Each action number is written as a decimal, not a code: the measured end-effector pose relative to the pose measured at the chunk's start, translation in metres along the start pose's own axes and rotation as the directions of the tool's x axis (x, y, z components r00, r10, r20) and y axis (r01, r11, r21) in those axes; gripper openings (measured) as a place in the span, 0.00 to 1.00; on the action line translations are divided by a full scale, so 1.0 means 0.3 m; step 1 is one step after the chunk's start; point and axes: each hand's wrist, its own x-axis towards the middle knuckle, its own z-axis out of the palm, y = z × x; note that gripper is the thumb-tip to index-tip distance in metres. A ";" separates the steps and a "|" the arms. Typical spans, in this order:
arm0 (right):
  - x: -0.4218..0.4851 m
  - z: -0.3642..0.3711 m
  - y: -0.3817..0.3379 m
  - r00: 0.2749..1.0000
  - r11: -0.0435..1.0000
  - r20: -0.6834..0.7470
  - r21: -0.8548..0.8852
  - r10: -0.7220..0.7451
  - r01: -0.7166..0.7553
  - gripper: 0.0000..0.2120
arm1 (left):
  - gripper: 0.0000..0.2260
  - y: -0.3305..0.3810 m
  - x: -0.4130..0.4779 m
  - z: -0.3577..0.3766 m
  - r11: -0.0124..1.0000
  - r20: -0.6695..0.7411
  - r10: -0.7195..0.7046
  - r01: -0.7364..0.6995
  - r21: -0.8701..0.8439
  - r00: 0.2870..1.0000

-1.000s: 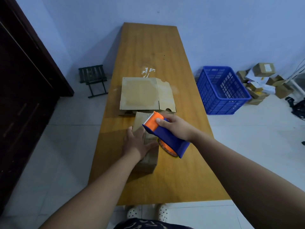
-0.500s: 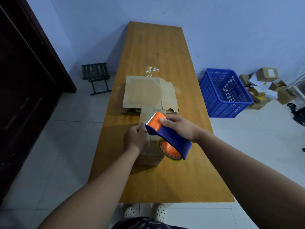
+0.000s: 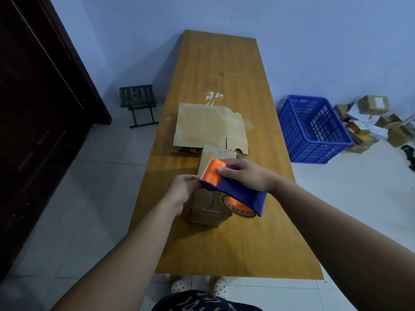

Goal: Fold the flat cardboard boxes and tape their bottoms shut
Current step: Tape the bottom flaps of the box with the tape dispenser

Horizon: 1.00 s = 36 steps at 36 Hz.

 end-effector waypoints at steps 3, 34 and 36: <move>-0.001 0.003 -0.014 1.000 0.999 -0.017 -0.043 0.014 -0.015 0.18 | 0.10 -0.006 -0.009 -0.003 1.000 -0.049 0.018 -0.018 0.006 0.999; -0.120 0.109 0.027 0.936 0.814 -0.287 -0.580 -0.203 -0.001 0.40 | 0.05 -0.088 -0.070 -0.028 0.996 -0.072 0.083 -0.082 0.017 0.994; -0.132 0.114 0.048 0.916 0.881 -0.334 -0.471 -0.222 0.042 0.36 | 0.06 -0.091 -0.075 -0.018 0.994 -0.095 0.101 -0.096 0.049 0.990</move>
